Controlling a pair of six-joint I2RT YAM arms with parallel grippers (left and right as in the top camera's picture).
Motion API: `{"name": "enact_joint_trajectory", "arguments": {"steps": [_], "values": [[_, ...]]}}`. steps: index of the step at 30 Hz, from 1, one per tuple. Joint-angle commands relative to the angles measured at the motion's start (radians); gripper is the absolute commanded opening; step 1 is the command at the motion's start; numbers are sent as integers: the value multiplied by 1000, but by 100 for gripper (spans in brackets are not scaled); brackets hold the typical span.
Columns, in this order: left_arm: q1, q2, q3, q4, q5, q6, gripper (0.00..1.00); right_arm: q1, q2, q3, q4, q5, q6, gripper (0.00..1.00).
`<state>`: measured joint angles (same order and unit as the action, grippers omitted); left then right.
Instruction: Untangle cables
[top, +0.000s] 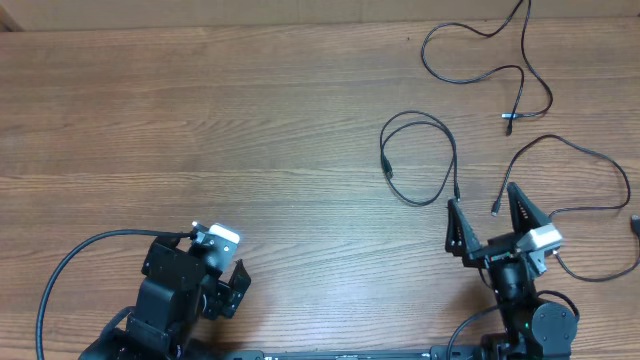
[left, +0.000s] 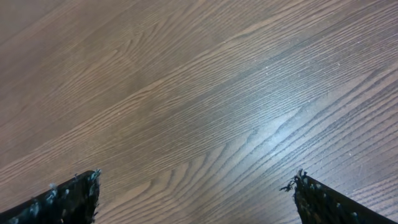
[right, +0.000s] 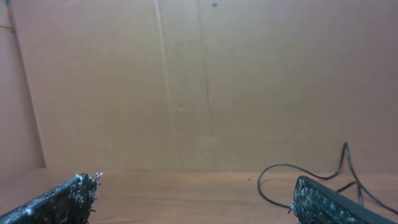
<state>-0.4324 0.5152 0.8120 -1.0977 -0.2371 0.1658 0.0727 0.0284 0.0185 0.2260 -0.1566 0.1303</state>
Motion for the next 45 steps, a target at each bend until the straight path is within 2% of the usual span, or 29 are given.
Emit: {"name": "enact_joint_trajectory", "arguments": {"steps": [1, 9, 32, 34, 36, 40, 42, 43, 45], "values": [[-6, -11, 1, 1, -6, 18, 100, -18, -26, -11, -14, 33, 7, 100], [-6, -11, 1, 1, -6, 18, 100, -18, -26, -11, -304, 45, 8, 100], [-6, -11, 1, 1, -6, 18, 99, -18, -26, -10, -303, 62, 3, 100], [-6, -11, 1, 24, 39, 10, 100, -18, -26, -10, -303, 62, 3, 100], [2, -14, 1, 122, 91, 21, 99, -18, -26, -10, -303, 62, 3, 100], [160, -60, -87, 621, 291, -90, 99, -18, -26, -10, -303, 62, 3, 100], [248, -106, -209, 882, 409, -148, 100, -18, -26, -10, -303, 62, 3, 100], [293, -157, -321, 1070, 484, -167, 100, -18, -26, -10, -303, 62, 3, 100], [329, -260, -494, 1305, 499, -192, 100, -18, -26, -10, -303, 62, 3, 100]]}}
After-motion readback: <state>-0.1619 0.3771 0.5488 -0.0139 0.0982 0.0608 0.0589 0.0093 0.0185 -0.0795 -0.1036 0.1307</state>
